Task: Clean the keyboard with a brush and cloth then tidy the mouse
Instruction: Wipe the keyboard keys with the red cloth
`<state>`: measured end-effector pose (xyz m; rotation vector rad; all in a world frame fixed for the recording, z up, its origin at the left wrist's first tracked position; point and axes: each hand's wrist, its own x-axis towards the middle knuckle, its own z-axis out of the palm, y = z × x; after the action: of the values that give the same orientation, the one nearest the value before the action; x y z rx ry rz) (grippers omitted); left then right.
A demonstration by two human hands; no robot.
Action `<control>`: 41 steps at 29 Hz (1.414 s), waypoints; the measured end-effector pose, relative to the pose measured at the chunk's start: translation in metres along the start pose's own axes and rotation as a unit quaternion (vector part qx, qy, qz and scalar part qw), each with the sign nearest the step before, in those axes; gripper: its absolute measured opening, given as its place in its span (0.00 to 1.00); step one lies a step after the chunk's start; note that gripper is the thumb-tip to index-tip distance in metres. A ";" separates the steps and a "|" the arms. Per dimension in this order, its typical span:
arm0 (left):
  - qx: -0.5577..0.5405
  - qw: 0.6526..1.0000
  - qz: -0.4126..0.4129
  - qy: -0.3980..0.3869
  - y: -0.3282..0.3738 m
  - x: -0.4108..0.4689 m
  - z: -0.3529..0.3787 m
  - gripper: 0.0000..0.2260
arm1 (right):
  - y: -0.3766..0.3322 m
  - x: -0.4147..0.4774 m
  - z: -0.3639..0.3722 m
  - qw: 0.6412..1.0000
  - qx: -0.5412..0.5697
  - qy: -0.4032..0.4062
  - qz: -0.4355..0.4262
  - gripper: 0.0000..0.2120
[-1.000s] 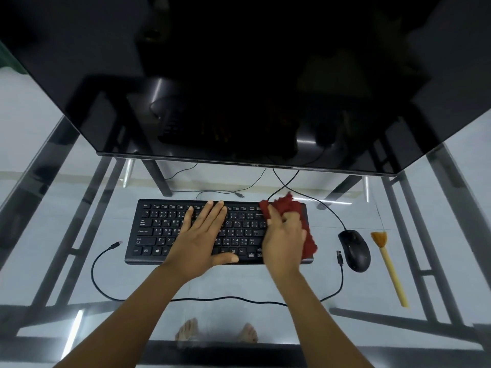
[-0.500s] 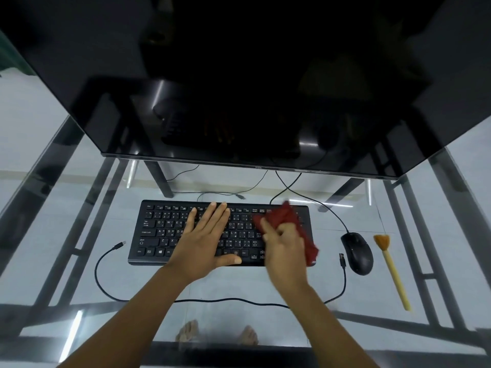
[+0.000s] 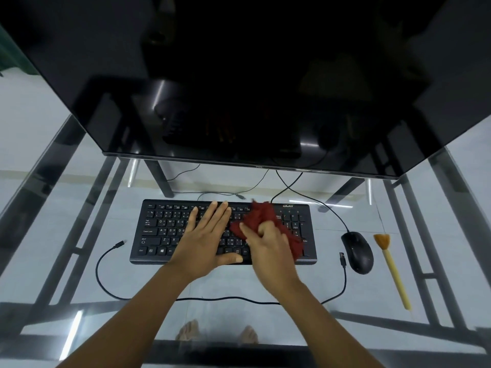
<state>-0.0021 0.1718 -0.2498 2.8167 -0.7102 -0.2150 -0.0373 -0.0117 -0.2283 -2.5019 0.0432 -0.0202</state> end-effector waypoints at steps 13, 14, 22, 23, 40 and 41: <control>0.000 1.000 -0.006 -0.004 0.000 0.001 -0.001 0.50 | 0.018 0.006 0.000 0.992 -0.091 0.082 -0.013 0.15; 0.001 1.000 -0.006 -0.006 0.000 0.001 0.000 0.50 | 0.023 0.006 -0.001 0.986 -0.130 0.097 -0.041 0.19; 0.005 1.000 -0.001 0.005 0.000 -0.001 0.000 0.49 | 0.035 0.008 -0.008 0.974 -0.172 0.145 -0.028 0.20; 0.004 1.000 -0.001 0.007 0.000 -0.001 0.000 0.49 | 0.031 0.003 -0.005 0.974 -0.175 0.137 -0.046 0.20; 0.000 1.000 0.006 0.011 0.000 0.000 0.002 0.48 | 0.018 -0.004 0.008 0.982 -0.112 0.057 -0.144 0.19; 0.002 1.000 0.006 0.011 0.000 0.000 0.002 0.48 | 0.026 0.005 0.001 0.983 -0.118 0.067 -0.126 0.20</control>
<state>-0.0023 0.1719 -0.2516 2.8128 -0.7225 -0.1809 -0.0334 -0.0321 -0.2445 -2.7228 -0.2273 -0.3043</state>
